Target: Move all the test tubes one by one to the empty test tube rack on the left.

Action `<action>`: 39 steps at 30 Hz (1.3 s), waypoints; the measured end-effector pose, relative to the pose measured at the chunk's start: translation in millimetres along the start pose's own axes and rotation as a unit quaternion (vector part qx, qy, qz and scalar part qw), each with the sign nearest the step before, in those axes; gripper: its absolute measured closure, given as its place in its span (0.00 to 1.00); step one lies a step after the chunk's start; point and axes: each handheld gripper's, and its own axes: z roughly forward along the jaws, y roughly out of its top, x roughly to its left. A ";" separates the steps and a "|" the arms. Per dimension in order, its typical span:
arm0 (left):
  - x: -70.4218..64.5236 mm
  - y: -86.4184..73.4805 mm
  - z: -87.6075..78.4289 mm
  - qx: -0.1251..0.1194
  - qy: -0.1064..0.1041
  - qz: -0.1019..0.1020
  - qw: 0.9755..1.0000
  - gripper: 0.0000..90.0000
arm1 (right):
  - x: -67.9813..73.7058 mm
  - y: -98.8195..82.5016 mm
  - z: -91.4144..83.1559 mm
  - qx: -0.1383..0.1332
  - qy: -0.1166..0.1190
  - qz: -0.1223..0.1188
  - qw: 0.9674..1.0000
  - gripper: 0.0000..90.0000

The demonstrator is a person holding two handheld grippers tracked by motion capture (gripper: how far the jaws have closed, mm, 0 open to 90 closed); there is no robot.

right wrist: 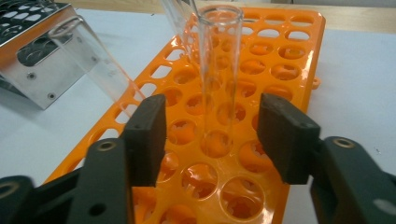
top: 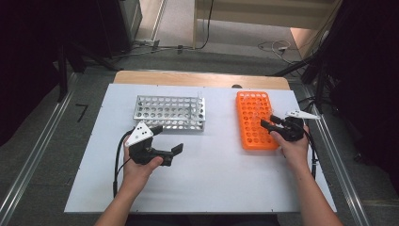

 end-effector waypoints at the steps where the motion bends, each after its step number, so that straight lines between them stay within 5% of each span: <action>1: 0.0 0.0 0.0 0.000 0.000 0.000 1.000 0.00 | 0.0 0.0 0.0 0.000 0.000 0.000 1.000 0.51; 9: 1.8 -0.4 -0.6 -0.001 0.001 -0.003 1.000 0.00 | -1.8 -1.3 6.1 -0.008 0.011 -0.008 1.000 0.67; 17: 1.7 -1.2 0.0 0.003 0.003 -0.003 1.000 0.00 | 2.4 -2.3 8.3 -0.010 -0.006 -0.030 0.999 0.79; 27: 0.5 -2.3 0.9 0.003 0.000 -0.003 1.000 0.00 | 1.9 -1.9 5.2 -0.011 -0.011 -0.030 0.999 0.82; 39: 0.0 -1.8 0.1 0.002 -0.002 -0.002 1.000 0.00 | 5.0 10.1 -15.1 -0.057 -0.003 -0.027 0.998 0.82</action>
